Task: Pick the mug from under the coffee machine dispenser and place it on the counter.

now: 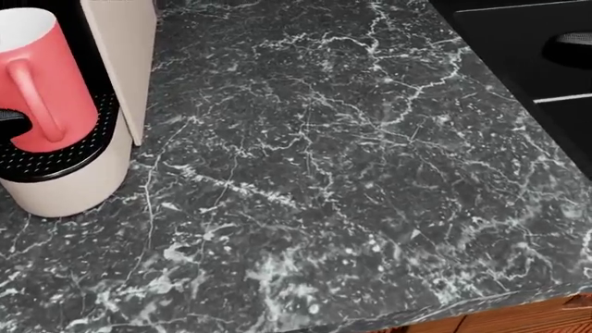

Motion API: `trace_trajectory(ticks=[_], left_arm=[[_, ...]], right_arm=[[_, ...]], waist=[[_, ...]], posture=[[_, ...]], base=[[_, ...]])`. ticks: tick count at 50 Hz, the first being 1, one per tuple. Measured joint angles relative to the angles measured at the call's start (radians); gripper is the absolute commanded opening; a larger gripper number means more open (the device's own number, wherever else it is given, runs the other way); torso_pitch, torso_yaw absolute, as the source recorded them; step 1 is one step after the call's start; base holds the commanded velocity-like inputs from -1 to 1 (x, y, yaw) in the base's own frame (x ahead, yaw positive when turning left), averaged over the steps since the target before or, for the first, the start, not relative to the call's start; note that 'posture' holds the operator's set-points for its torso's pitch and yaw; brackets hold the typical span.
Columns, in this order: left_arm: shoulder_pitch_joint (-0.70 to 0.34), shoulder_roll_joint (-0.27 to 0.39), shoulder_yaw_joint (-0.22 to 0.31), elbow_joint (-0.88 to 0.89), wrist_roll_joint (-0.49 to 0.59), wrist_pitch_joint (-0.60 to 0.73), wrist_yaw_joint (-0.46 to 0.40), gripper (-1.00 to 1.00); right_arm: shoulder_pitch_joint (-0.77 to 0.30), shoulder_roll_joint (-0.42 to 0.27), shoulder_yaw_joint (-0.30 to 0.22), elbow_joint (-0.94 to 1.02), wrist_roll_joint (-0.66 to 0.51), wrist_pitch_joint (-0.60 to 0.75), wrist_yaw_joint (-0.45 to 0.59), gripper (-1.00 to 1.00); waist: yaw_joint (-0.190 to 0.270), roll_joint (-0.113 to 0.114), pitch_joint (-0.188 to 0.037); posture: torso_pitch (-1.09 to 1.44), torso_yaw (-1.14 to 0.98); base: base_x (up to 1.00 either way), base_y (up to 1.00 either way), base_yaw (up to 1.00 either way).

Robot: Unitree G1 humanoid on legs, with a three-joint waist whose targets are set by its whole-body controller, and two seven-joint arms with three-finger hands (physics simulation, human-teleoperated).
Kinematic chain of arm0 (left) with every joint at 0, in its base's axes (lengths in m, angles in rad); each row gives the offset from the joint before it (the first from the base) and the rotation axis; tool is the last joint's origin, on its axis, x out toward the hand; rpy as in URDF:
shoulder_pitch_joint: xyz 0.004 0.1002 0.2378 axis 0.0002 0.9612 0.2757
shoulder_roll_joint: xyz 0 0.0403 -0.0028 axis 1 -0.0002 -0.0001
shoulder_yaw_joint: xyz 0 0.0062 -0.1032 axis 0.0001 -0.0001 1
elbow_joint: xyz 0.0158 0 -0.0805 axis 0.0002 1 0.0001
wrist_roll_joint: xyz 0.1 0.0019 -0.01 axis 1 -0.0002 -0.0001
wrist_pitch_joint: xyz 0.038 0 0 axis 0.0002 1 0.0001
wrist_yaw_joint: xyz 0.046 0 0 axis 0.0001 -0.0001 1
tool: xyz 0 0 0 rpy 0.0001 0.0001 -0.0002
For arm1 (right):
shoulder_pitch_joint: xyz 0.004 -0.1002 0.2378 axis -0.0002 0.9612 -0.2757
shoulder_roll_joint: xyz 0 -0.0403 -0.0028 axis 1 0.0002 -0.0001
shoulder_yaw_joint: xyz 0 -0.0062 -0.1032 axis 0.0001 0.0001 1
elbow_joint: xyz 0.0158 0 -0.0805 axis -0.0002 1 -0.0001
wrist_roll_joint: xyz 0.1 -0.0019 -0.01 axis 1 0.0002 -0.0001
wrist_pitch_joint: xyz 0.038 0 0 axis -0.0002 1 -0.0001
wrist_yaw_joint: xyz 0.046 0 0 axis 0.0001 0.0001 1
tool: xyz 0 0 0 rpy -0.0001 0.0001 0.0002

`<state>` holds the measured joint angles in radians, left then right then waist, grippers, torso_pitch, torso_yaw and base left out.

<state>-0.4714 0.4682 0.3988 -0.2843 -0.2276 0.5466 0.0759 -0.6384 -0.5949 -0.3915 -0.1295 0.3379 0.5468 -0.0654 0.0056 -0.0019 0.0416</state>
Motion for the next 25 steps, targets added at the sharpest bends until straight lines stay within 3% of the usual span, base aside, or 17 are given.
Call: trace_trajectory(ticks=[6,10,14,19,22,25], left_arm=[[0.004,-0.003,-0.004,0.003,0.0,0.004,-0.002,1.0],[-0.001,-0.01,-0.027,0.005,-0.005,0.015,-0.008,1.0],[-0.003,0.0,-0.004,-0.009,-0.003,0.009,-0.004,1.0],[0.0,0.004,0.019,-0.006,0.009,0.002,0.011,1.0],[-0.002,0.005,0.012,0.0,0.007,0.009,0.009,1.0],[0.011,-0.005,0.001,-0.011,0.003,0.007,0.004,1.0]], right_arm=[[0.017,-0.011,-0.007,0.006,0.021,-0.026,0.007,1.0],[0.03,-0.017,-0.012,-0.004,-0.019,-0.036,0.017,1.0],[0.015,-0.005,-0.002,-0.01,-0.03,-0.038,0.027,1.0],[0.006,0.002,0.007,-0.017,-0.009,-0.025,0.029,1.0],[0.01,0.001,0.004,-0.009,-0.002,-0.02,0.023,1.0],[0.011,0.001,0.001,0.008,-0.012,0.005,-0.002,1.0]], waist=[[-0.001,-0.004,0.002],[-0.002,0.005,0.004],[0.023,0.006,0.003],[0.048,-0.027,0.012],[0.042,-0.075,0.021],[0.017,-0.082,0.024]], posture=[[0.0,0.0],[0.0,0.0],[0.0,0.0],[0.0,0.0],[0.0,0.0],[0.0,0.0]], base=[[0.0,0.0,0.06],[0.0,0.0,1.0],[0.0,0.0,1.0],[0.0,0.0,1.0],[0.0,0.0,1.0],[0.0,0.0,0.18]])
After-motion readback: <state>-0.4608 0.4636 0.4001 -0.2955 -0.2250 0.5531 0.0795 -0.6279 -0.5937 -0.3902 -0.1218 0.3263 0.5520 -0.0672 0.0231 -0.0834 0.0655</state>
